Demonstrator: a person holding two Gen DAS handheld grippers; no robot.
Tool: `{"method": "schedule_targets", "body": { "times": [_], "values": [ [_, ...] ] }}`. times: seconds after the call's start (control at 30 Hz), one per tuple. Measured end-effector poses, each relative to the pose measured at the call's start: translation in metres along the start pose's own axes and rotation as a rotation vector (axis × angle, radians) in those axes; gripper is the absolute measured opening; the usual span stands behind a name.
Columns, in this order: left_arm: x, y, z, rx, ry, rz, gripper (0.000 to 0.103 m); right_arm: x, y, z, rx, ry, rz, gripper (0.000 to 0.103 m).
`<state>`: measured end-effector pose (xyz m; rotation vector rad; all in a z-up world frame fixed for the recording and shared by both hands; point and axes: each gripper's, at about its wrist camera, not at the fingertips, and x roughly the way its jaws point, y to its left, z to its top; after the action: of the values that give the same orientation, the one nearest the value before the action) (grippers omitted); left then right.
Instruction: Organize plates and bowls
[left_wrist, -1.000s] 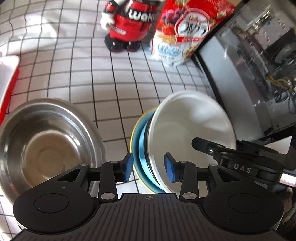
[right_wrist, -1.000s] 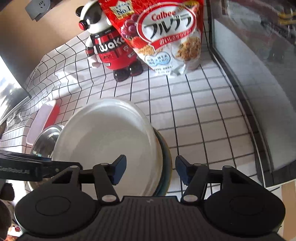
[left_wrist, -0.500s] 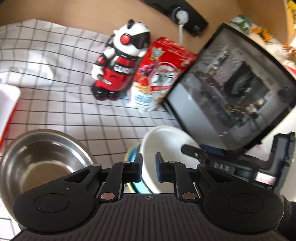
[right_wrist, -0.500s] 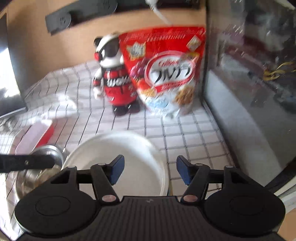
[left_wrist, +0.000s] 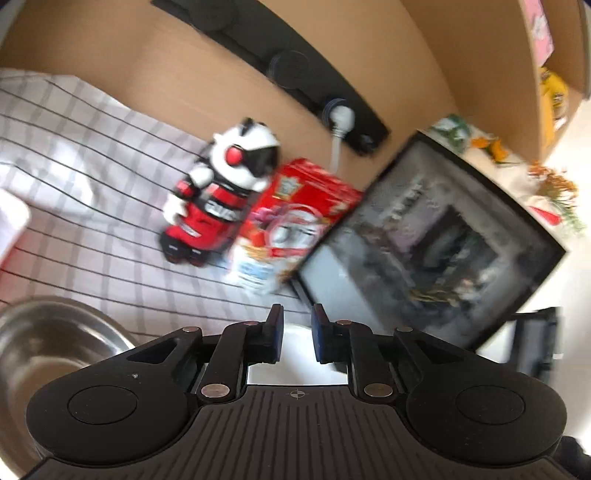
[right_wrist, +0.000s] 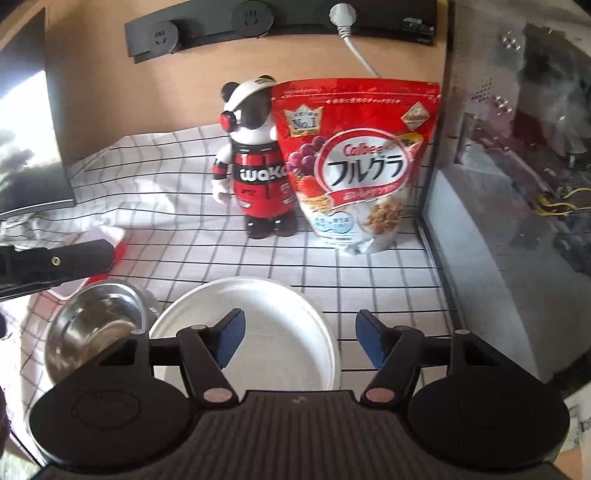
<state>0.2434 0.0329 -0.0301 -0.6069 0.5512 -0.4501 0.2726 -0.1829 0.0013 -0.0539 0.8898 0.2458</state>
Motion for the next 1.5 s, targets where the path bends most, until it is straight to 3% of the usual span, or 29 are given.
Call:
{"method": "schedule_targets", "body": {
  "times": [0.13, 0.23, 0.37, 0.47, 0.6, 0.8, 0.97, 1.17, 1.5],
  "values": [
    [-0.001, -0.011, -0.003, 0.010, 0.010, 0.098, 0.018, 0.011, -0.009, -0.005, 0.003, 0.029, 0.043, 0.069],
    [0.004, -0.011, -0.005, -0.071, 0.105, 0.167, 0.018, 0.023, -0.016, -0.007, 0.020, 0.043, 0.070, 0.069],
    [0.000, -0.016, -0.010, -0.097, 0.151, 0.296, 0.018, 0.028, -0.024, -0.011, 0.034, 0.059, 0.127, 0.069],
    [-0.006, -0.025, -0.011, -0.076, 0.141, 0.340, 0.018, 0.026, -0.030, -0.015, 0.035, 0.032, 0.112, 0.074],
    [0.007, -0.031, -0.010, -0.075, 0.198, 0.465, 0.018, 0.027, -0.040, -0.021, 0.035, 0.017, 0.116, 0.078],
    [0.026, -0.041, -0.006, -0.067, 0.211, 0.412, 0.018, 0.038, -0.040, -0.021, 0.039, 0.088, 0.136, 0.077],
    [0.057, -0.048, -0.008, 0.059, 0.305, 0.600, 0.022, 0.051, -0.038, -0.023, 0.033, 0.138, 0.108, 0.071],
    [0.082, -0.022, -0.001, -0.071, 0.450, 0.573, 0.023, 0.069, -0.051, -0.029, 0.098, 0.250, 0.174, 0.064],
    [0.114, -0.008, -0.012, -0.054, 0.556, 0.581, 0.036, 0.090, -0.052, -0.041, 0.154, 0.368, 0.264, 0.064]
  ]
}}
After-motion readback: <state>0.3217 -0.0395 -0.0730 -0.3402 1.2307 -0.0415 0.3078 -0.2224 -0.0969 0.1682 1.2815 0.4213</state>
